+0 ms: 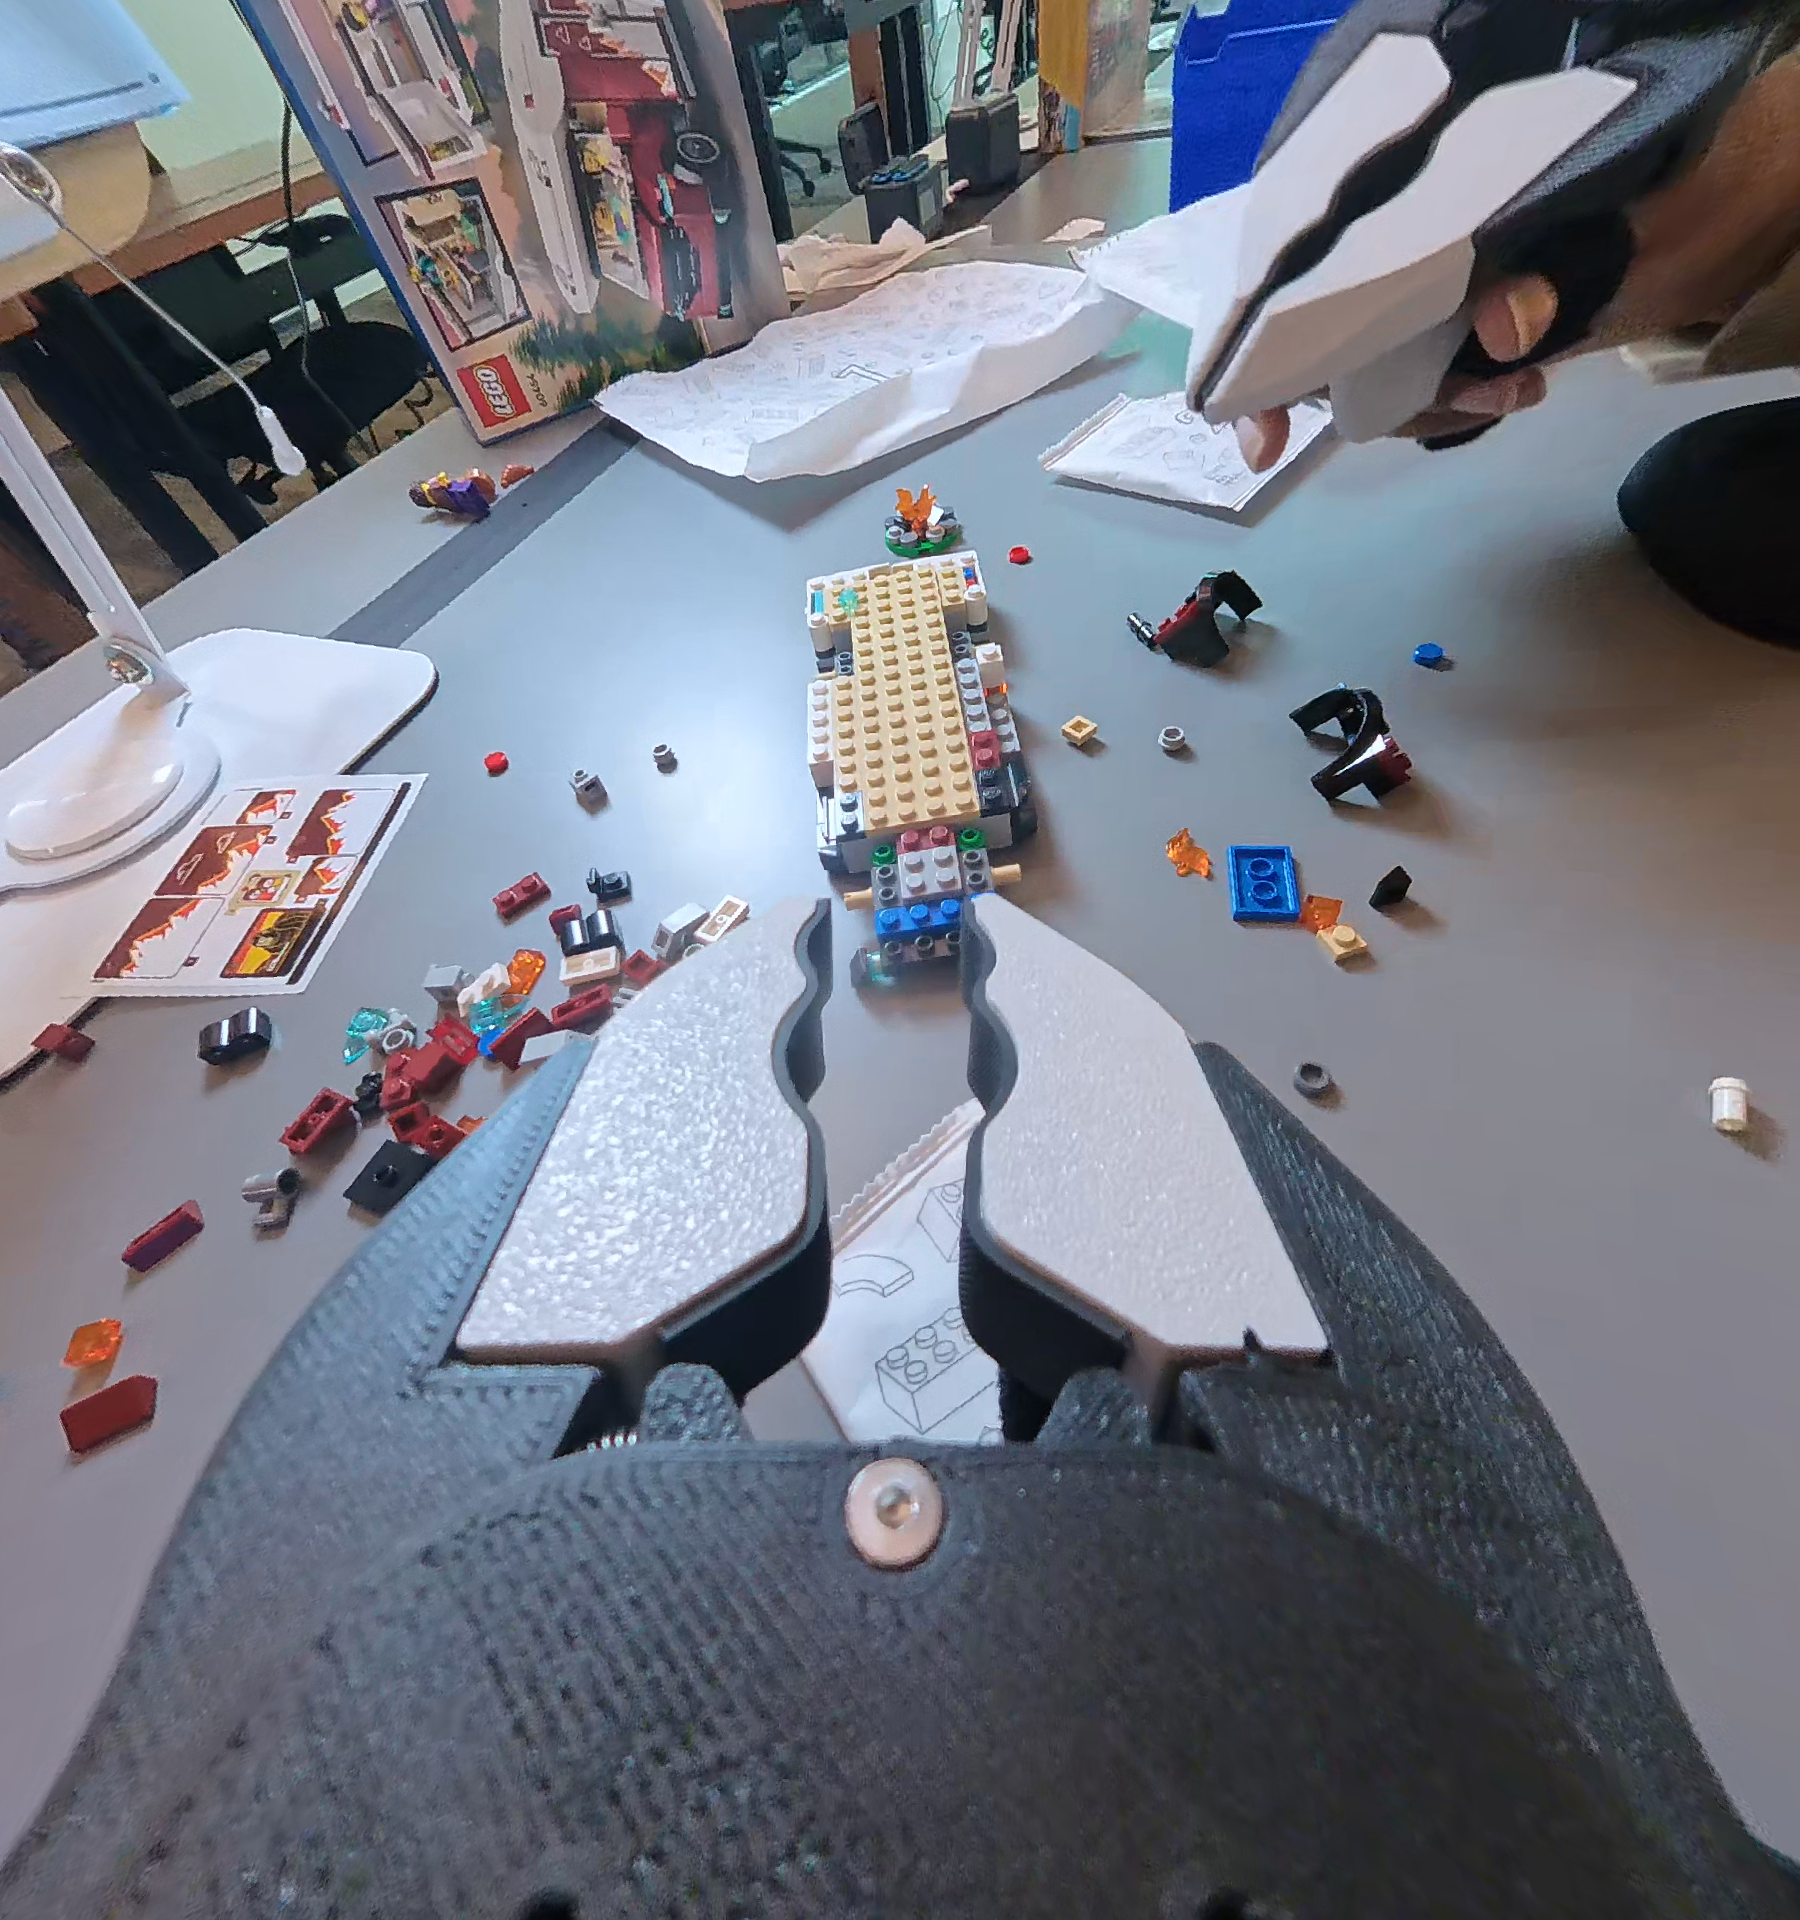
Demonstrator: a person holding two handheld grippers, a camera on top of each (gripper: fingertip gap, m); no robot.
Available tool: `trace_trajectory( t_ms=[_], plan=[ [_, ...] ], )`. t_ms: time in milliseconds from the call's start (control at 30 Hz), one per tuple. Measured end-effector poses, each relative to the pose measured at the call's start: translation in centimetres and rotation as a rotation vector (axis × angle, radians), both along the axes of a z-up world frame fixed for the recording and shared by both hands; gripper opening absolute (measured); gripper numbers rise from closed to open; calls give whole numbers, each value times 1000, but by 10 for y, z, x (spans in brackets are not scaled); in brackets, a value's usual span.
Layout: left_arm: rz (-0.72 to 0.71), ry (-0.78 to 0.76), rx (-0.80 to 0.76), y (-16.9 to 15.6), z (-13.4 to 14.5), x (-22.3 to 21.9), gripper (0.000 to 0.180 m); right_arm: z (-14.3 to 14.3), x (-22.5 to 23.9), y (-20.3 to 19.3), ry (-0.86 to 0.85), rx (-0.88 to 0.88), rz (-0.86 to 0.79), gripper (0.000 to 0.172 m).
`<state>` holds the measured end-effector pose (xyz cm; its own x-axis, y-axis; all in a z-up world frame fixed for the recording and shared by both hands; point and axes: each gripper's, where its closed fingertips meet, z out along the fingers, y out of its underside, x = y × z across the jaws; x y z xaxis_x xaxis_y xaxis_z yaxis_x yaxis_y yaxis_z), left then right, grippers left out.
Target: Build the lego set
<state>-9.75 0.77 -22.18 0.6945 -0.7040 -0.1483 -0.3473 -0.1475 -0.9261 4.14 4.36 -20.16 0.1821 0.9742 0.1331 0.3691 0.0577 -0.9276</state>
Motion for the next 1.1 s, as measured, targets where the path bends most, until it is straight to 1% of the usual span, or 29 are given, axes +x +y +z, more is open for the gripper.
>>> trace_trajectory(
  t_ms=[100, 267, 333, 467, 533, 667, 833, 900, 1000, 1067, 1100],
  plan=[
    [12, 6, 8, -5, 5, 3, 22, 1, 6, 5, 26, 70, -46, 3],
    [49, 54, 37, -18, 8, 5, 22, 6, 12, 21, 105, 102, -134, 10],
    [64, 76, 47, -24, 6, 4, 22, 3, 15, 25, 98, 103, -159, 14],
    [94, 107, 63, -28, -1, -6, 21, -2, 18, 35, 93, 121, -195, 15],
    [108, 80, 65, -26, 1, -11, 21, -6, 19, 39, 83, 109, -207, 16],
    [120, -33, 67, -23, 11, -16, 23, -11, 23, 47, 75, 90, -236, 18],
    [130, -87, 57, -21, 14, -20, 27, -11, 29, 57, 80, 88, -295, 19],
    [135, -83, 64, -22, 15, -21, 27, -13, 38, 70, 32, 105, -379, 18],
    [140, -75, 70, -22, 16, -22, 26, -18, 57, 88, -118, 124, -475, 18],
    [137, -76, 65, -22, 15, -21, 26, -17, 63, 93, -199, 127, -463, 14],
    [132, -78, 53, -22, 13, -20, 26, -22, 62, 92, -260, 98, -423, 11]
  ],
)
